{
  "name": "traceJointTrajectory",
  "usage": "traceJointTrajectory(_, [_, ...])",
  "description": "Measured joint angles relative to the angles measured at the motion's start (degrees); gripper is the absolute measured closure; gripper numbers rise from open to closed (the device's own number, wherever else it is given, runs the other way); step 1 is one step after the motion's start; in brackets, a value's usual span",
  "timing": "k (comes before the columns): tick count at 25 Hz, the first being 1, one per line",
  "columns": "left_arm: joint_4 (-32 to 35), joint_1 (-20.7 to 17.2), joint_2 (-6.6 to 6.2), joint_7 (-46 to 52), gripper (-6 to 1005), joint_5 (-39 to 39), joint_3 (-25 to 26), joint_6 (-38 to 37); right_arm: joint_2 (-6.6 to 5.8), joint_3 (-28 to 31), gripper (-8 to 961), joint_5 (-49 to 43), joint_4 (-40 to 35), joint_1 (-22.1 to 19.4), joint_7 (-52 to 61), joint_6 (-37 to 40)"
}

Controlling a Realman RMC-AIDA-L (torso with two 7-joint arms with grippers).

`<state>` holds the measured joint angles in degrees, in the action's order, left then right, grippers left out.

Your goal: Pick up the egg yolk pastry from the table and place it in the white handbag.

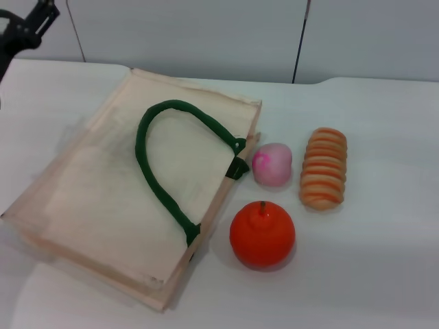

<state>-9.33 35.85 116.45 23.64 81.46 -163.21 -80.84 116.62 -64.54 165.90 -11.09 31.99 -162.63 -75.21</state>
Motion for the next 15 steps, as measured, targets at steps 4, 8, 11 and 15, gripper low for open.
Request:
traceJointTrajectory(4, [7.0, -0.4, 0.20, -14.0, 103, 5.2, 0.0, 0.4, -0.42, 9.4, 59, -0.3, 9.7, 2.8, -0.5, -2.4])
traceJointTrajectory(8, [14.5, -0.9, 0.21, -29.9, 104, 12.5, 0.0, 1.4, -0.21, 12.6, 59, -0.8, 10.7, 2.7, -0.3, -2.1])
traceJointTrajectory(11, [17.4, -1.3, 0.16, -34.6, 104, 13.6, -0.1, 1.2, -0.21, 12.9, 59, -1.0, 10.8, 2.7, -0.1, -2.2])
traceJointTrajectory(15, [17.9, -1.5, 0.14, -34.6, 104, 13.8, -0.2, 0.1, -0.23, 12.9, 59, -1.1, 11.0, 2.5, 0.0, -2.7])
